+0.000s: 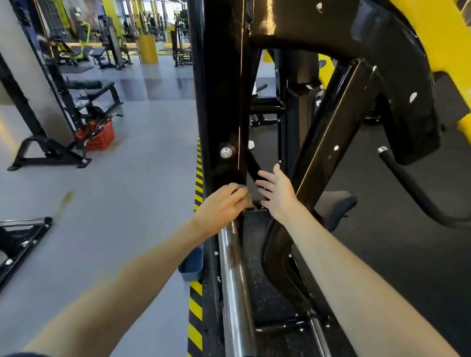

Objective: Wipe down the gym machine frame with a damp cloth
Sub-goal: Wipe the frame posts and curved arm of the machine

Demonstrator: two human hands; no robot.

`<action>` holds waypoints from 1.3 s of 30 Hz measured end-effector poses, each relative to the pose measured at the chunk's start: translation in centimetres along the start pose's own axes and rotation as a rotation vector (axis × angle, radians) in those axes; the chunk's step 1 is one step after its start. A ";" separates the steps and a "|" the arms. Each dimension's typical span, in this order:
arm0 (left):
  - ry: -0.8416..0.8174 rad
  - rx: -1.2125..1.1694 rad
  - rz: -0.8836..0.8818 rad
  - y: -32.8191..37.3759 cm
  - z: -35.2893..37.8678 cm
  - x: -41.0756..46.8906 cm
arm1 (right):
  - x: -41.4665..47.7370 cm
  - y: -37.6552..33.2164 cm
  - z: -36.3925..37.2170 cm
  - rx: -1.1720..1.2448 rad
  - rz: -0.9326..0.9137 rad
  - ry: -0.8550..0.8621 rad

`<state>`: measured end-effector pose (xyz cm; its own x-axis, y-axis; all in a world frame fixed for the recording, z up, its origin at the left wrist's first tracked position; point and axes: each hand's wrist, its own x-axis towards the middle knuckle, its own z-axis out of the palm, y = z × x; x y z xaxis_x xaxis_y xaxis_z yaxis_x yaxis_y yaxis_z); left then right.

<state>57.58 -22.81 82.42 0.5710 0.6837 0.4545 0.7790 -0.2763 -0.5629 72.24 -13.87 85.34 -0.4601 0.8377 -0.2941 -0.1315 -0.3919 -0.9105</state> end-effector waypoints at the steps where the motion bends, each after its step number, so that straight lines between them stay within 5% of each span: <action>1: 0.083 0.006 -0.036 -0.6 -1.2 1.2 | -0.2 0.2 -0.1 -0.015 0.023 0.001; 5: 0.334 0.106 -0.101 -4.9 -3.9 2.9 | -0.2 0.2 0.4 -0.033 0.052 -0.059; 8: 0.159 0.103 -0.037 -3.5 -0.6 -2.3 | -0.5 0.0 0.9 -0.146 0.020 -0.127; 11: 0.120 -0.056 -0.251 -2.0 -1.1 -3.4 | -0.3 0.4 0.3 -0.199 0.021 -0.135; 14: 0.352 -0.071 -0.562 -3.7 -4.3 -0.7 | -0.2 0.9 -0.3 -0.185 0.055 -0.131; 21: 0.463 -0.098 -0.763 -2.0 -3.2 0.6 | 0.3 0.9 0.1 -0.163 0.068 -0.162; 27: 0.224 -0.182 -0.474 3.5 0.8 -1.0 | -0.5 0.9 0.4 -0.158 0.085 -0.111; 34: 0.097 -0.012 0.030 -1.4 0.9 0.0 | -0.6 0.1 1.6 -0.134 0.103 0.024; 39: 0.070 -0.070 -0.085 -1.0 0.0 -3.4 | -0.9 0.6 2.2 -0.165 0.053 0.046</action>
<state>54.88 -24.87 81.44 0.5168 0.6584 0.5472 0.8402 -0.2675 -0.4717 70.65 -15.74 85.67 -0.4209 0.8358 -0.3525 0.0398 -0.3712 -0.9277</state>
